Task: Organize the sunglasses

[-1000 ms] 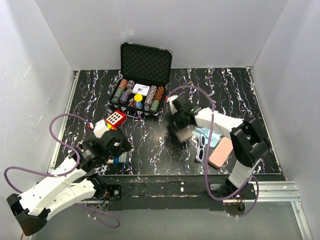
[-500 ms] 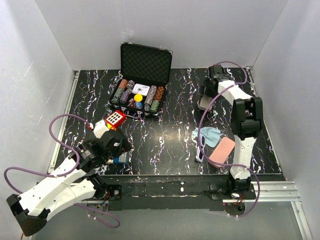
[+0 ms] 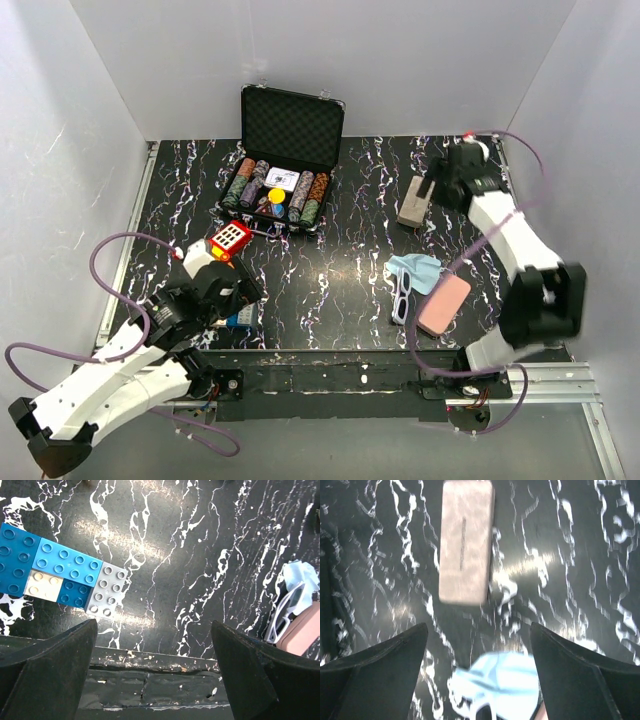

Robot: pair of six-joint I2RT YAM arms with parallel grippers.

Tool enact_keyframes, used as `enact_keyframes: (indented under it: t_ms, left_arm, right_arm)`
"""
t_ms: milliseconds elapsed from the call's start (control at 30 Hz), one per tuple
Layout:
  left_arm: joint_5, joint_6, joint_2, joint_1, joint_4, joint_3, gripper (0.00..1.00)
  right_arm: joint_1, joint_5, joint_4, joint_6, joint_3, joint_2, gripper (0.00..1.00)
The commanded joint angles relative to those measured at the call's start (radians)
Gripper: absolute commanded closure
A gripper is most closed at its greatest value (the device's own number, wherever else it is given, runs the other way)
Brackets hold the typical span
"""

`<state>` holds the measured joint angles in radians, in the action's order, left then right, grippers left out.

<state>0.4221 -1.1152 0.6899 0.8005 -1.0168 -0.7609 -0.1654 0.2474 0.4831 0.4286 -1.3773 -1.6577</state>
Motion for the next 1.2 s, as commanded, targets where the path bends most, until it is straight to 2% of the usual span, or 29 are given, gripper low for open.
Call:
enact_keyframes:
  t_ms: [0, 100, 200, 300, 467, 733, 1000, 1167]
  left_arm:
    - [-0.006, 0.012, -0.053, 0.000, 0.001, 0.015, 0.02]
    - [-0.011, 0.021, -0.081, 0.000, 0.007, 0.018, 0.02]
    - [-0.025, 0.040, -0.098, 0.000, 0.021, 0.026, 0.02]
    - [-0.029, 0.040, -0.105, 0.000, 0.027, 0.035, 0.02]
    - [-0.046, 0.038, -0.116, 0.002, 0.043, 0.051, 0.02]
    - [-0.060, 0.040, -0.119, 0.000, 0.052, 0.057, 0.02]
    - [-0.075, 0.040, -0.122, 0.002, 0.060, 0.063, 0.02]
    - [-0.074, 0.038, -0.125, 0.000, 0.044, 0.052, 0.02]
  right_arm:
    - [0.003, -0.034, -0.070, 0.179, 0.379, 0.286, 0.09]
    - [0.001, -0.111, -0.077, 0.313, 0.599, 0.427, 0.08]
    - [-0.002, -0.073, 0.047, 0.347, 0.661, 0.487, 0.07]
    - [-0.002, -0.019, 0.049, 0.390, 0.733, 0.574, 0.07]
    - [-0.003, -0.022, 0.067, 0.403, 0.782, 0.662, 0.06]
    - [-0.002, 0.029, 0.173, 0.395, 0.759, 0.604, 0.05]
    - [-0.002, 0.015, 0.100, 0.389, 0.774, 0.492, 0.09]
    - [-0.002, 0.042, 0.159, 0.398, 0.761, 0.434, 0.09]
